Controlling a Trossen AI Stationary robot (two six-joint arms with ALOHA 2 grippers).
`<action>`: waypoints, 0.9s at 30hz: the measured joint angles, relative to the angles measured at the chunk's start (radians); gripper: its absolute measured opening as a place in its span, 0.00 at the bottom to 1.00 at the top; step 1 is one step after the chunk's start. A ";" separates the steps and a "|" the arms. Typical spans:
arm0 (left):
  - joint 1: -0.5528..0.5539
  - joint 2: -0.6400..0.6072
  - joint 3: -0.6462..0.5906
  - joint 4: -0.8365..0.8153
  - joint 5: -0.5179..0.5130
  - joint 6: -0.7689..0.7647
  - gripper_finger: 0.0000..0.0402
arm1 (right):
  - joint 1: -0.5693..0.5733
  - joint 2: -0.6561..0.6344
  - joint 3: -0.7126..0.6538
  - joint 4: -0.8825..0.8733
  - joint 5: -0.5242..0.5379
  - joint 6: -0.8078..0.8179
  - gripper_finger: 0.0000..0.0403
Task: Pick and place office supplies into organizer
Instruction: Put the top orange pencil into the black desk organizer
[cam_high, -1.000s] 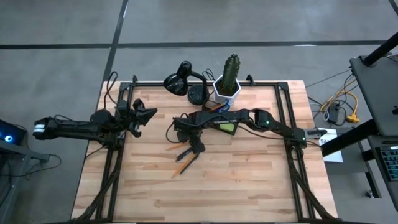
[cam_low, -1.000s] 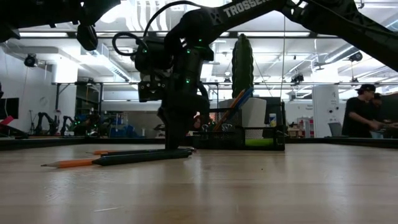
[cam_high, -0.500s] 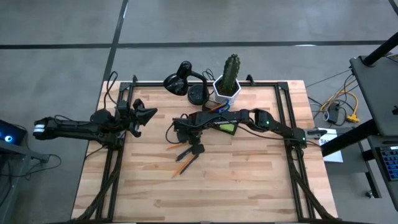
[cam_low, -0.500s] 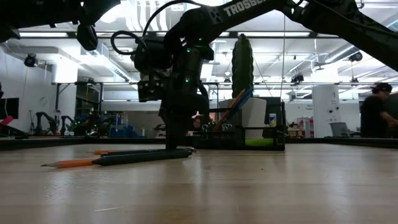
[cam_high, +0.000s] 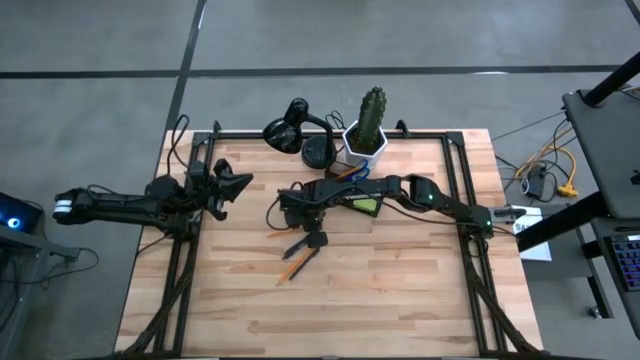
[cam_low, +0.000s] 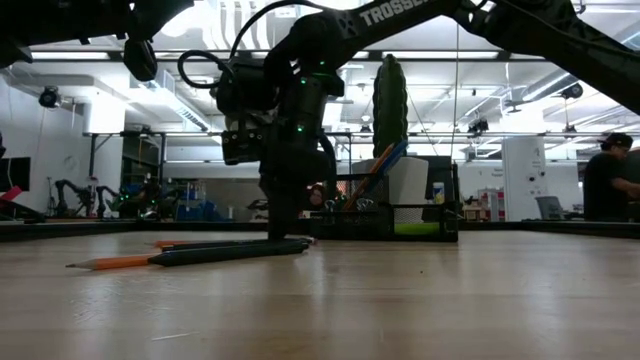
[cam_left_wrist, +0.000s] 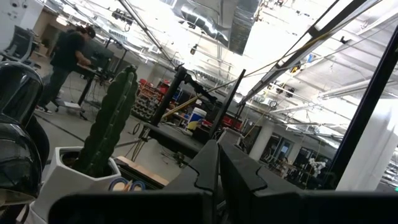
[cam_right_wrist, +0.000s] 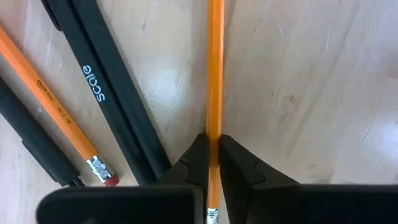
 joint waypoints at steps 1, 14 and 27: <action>0.000 0.000 0.000 0.000 0.000 0.000 0.00 | 0.000 -0.002 0.000 -0.002 0.000 0.004 0.03; 0.000 0.000 0.000 0.000 0.000 0.009 0.00 | -0.001 -0.074 0.000 -0.076 -0.006 0.064 0.03; 0.000 -0.059 0.000 0.001 0.000 0.054 0.00 | -0.027 -0.228 -0.001 -0.138 -0.002 0.155 0.03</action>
